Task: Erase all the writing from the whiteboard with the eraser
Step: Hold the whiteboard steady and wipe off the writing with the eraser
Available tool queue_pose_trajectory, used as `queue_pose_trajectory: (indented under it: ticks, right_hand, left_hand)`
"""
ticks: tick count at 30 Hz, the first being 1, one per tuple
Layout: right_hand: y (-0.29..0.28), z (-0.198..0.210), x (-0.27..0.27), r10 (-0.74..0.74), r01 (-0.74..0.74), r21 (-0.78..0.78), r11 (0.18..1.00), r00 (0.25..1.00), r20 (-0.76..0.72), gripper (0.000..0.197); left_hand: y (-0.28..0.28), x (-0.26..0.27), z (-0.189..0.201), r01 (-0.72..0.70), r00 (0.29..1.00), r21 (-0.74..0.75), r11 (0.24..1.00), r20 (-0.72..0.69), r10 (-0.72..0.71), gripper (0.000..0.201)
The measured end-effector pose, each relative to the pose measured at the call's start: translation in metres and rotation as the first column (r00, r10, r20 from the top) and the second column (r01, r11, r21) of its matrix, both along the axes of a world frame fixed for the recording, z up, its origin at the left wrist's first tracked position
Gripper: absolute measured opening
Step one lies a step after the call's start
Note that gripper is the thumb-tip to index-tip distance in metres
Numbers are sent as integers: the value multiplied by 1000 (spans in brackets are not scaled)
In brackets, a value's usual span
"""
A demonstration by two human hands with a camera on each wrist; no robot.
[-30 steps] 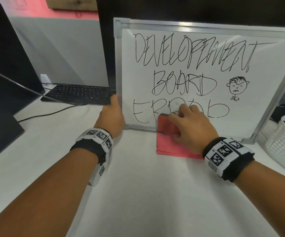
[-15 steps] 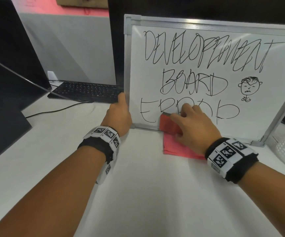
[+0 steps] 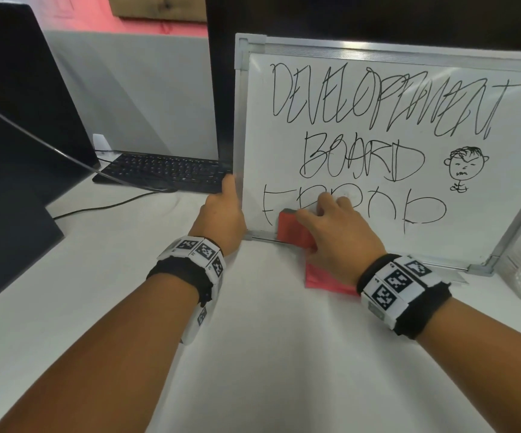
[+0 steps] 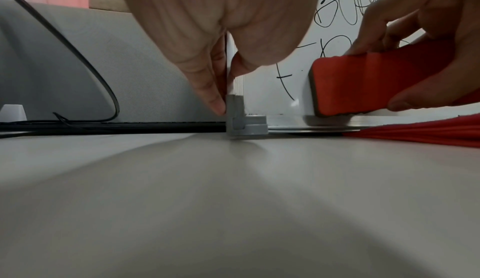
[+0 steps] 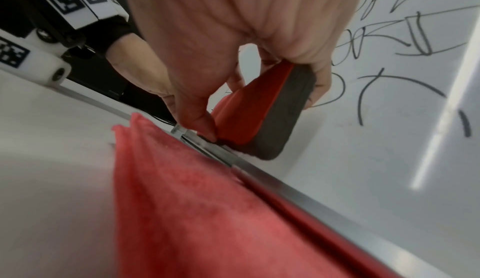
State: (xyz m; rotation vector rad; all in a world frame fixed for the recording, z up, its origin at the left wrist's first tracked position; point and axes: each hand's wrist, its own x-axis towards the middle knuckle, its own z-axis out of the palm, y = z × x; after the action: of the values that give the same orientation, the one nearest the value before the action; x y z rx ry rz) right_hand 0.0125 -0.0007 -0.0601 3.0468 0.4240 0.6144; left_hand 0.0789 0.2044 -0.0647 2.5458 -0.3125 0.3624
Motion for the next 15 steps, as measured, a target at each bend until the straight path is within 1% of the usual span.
queue_pose_trajectory:
  ticks: [3,8,10,12,15]
  right_hand:
    - [1,2,-2,-14,14,9,1000,1000,-6,68]
    - [30,9,8,-33,31,-26,999,996,-86,61]
    - [38,12,7,-43,39,-31,999,992,-118,63]
    - [38,13,5,-56,53,-28,998,990,-128,64]
    - [27,12,0,-89,90,-3,996,986,-143,60]
  left_hand:
    - [1,-1,0,-2,1000,10,1000,2,2,53]
    - [1,0,0,-14,1000,7,1000,-10,15,52]
    - [1,0,0,-21,1000,13,1000,-8,21,54]
    - [2,0,0,-18,1000,10,1000,-11,19,56]
    - [4,0,0,-7,1000,18,1000,-12,8,58]
